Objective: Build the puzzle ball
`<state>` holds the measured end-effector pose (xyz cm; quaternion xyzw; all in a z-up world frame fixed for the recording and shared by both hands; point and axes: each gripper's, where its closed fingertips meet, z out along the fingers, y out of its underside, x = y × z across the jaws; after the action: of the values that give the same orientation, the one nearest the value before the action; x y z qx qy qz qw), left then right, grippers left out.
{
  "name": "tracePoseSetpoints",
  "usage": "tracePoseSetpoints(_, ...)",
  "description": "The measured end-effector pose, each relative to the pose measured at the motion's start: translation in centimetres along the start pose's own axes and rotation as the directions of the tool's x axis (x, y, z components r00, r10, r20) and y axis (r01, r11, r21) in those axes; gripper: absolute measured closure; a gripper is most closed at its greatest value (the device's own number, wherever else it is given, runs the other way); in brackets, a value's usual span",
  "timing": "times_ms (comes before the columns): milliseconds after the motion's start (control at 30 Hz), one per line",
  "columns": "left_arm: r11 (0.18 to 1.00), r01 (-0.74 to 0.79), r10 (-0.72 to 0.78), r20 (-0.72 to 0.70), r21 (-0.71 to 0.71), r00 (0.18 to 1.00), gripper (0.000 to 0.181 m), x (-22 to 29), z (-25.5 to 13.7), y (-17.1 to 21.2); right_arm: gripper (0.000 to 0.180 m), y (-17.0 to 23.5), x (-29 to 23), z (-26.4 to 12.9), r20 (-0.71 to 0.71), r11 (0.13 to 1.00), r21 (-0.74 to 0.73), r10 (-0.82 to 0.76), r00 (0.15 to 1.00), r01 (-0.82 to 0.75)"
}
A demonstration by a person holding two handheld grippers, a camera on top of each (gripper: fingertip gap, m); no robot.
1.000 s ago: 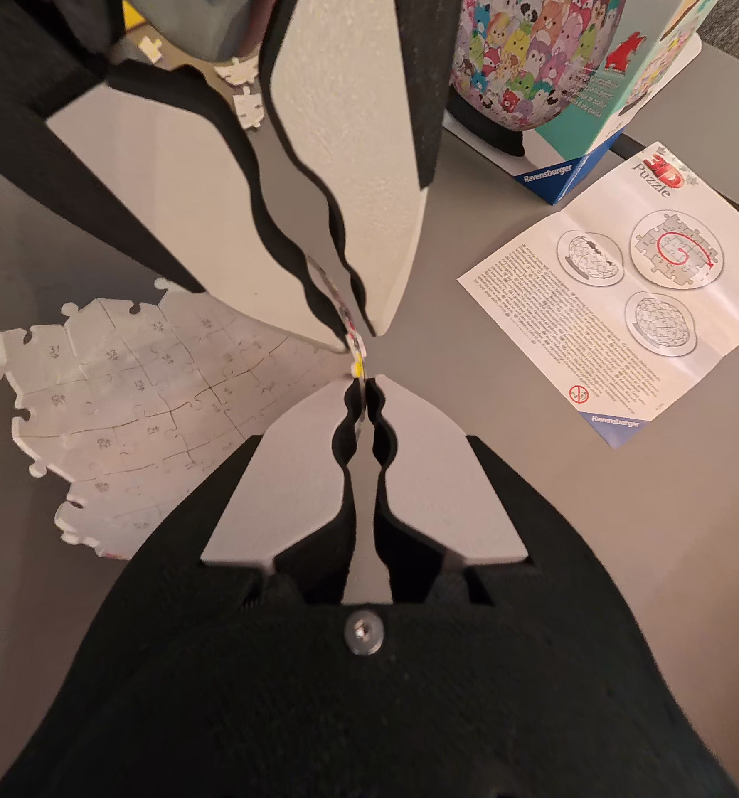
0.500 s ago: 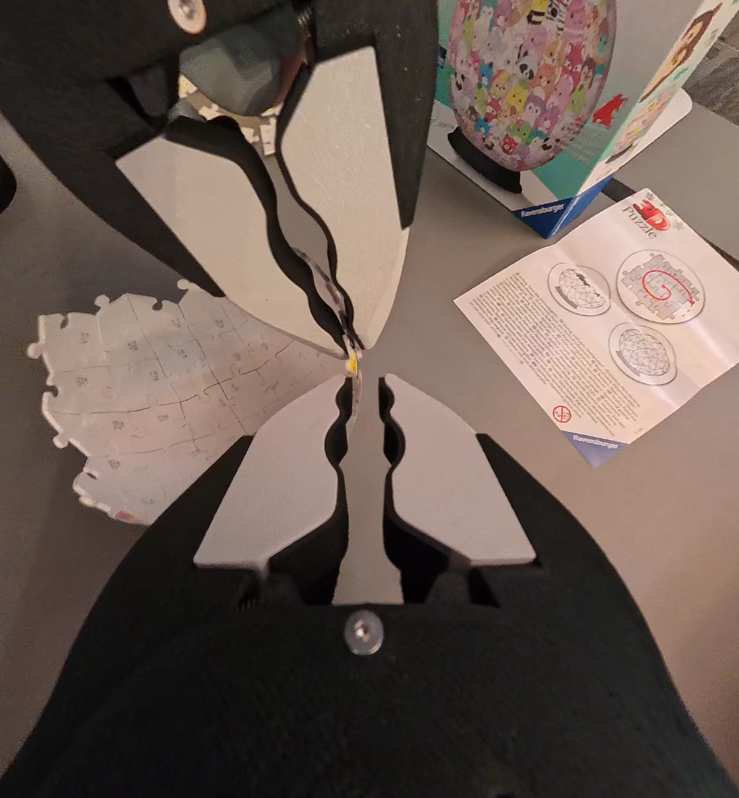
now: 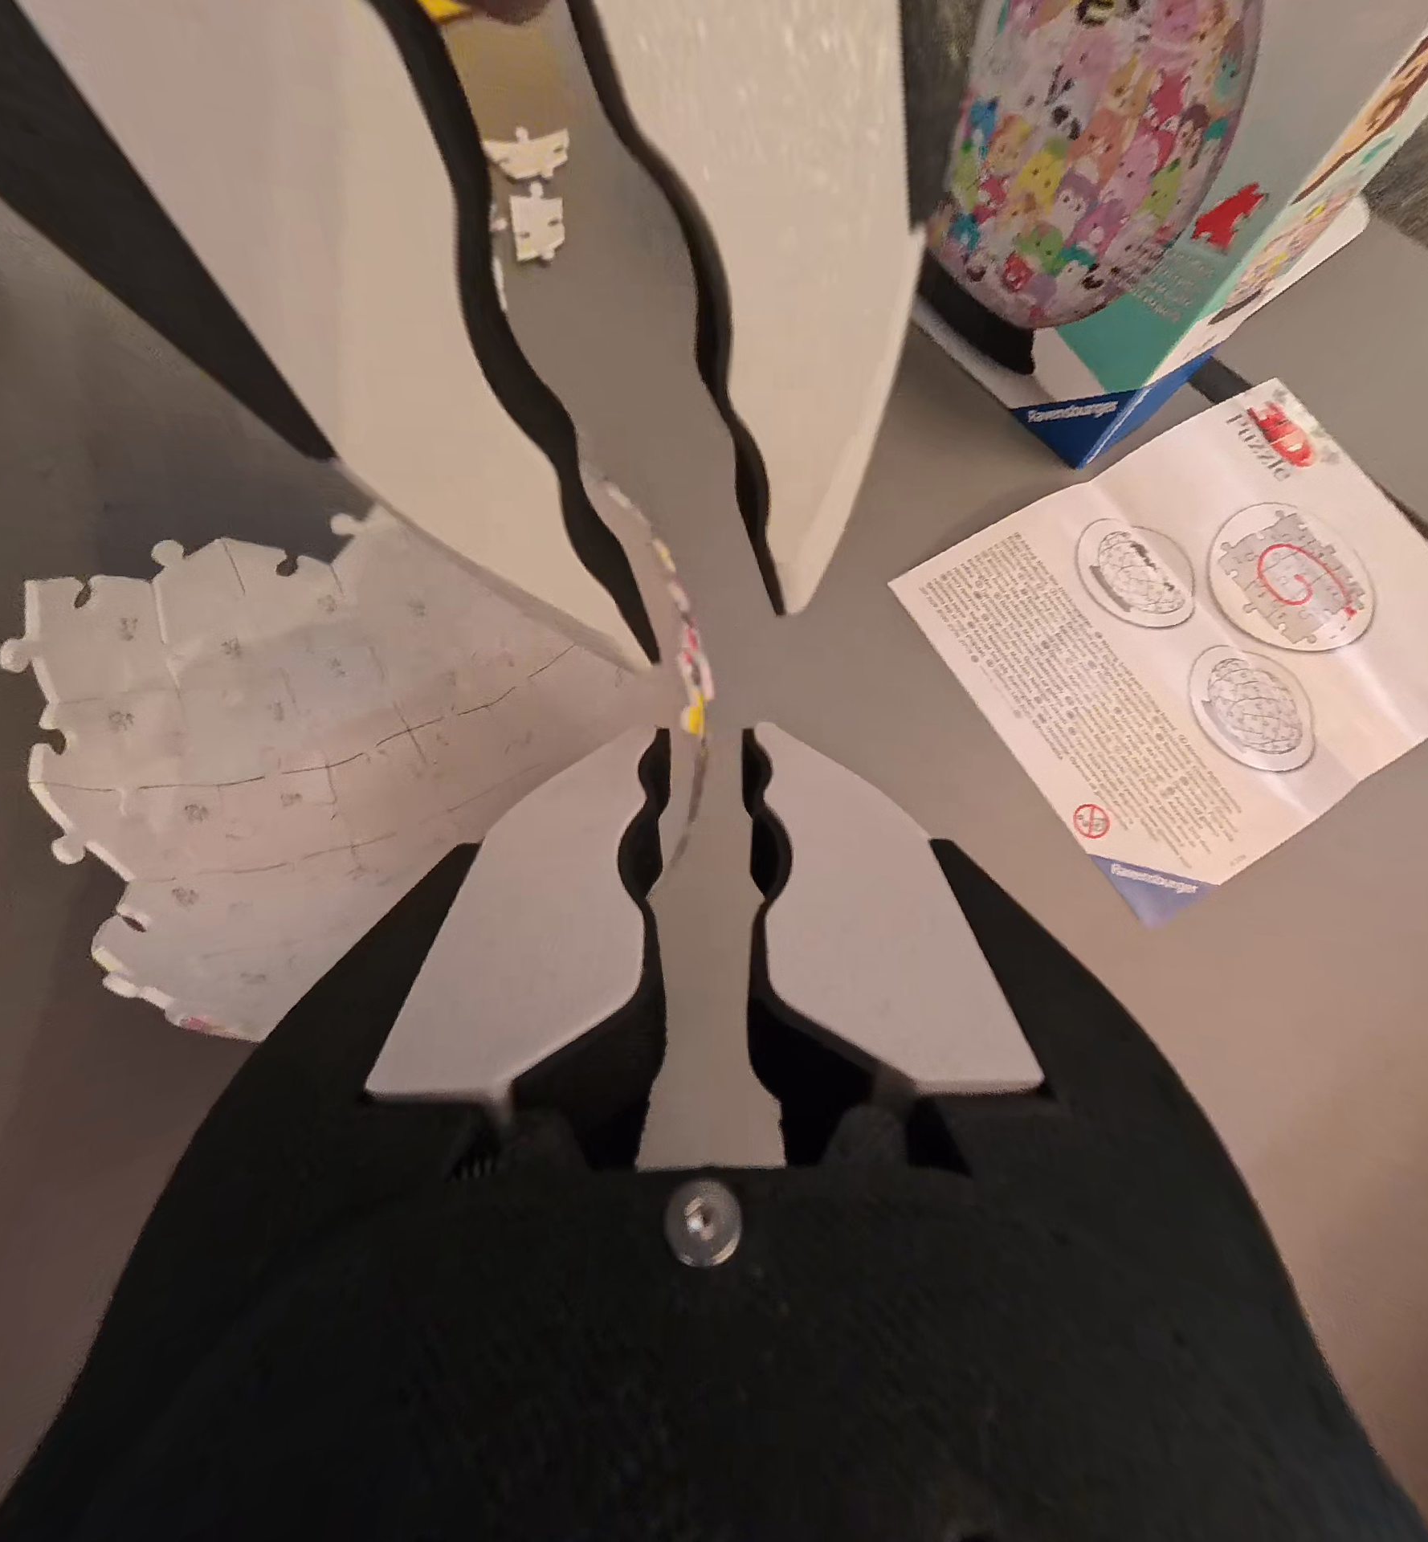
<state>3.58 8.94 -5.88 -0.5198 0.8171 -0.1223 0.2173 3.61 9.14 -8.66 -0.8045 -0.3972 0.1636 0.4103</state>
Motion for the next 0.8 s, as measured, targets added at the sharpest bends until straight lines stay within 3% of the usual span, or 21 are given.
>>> tracePoseSetpoints(233, 0.993, 0.113, -0.113, -0.005, 0.038, 0.994, 0.16, -0.5, -2.1, 2.0, 0.156, -1.2, -0.3, 0.0, 0.054, 0.987, -0.029, -0.157, 0.986, 0.159)
tracePoseSetpoints(433, 0.992, 0.125, -0.124, -0.015, 0.036, 0.992, 0.16, -0.2, -1.6, 2.8, 0.161, -0.7, 0.5, 0.9, 0.011, 0.925, -0.197, -0.328, 0.945, 0.323)
tracePoseSetpoints(800, 0.991, 0.115, -0.114, -0.023, 0.062, 0.993, 0.161, -0.3, -2.1, 1.8, 0.173, -1.0, -0.1, 1.4, 0.054, 0.927, -0.241, -0.284, 0.957, 0.289)
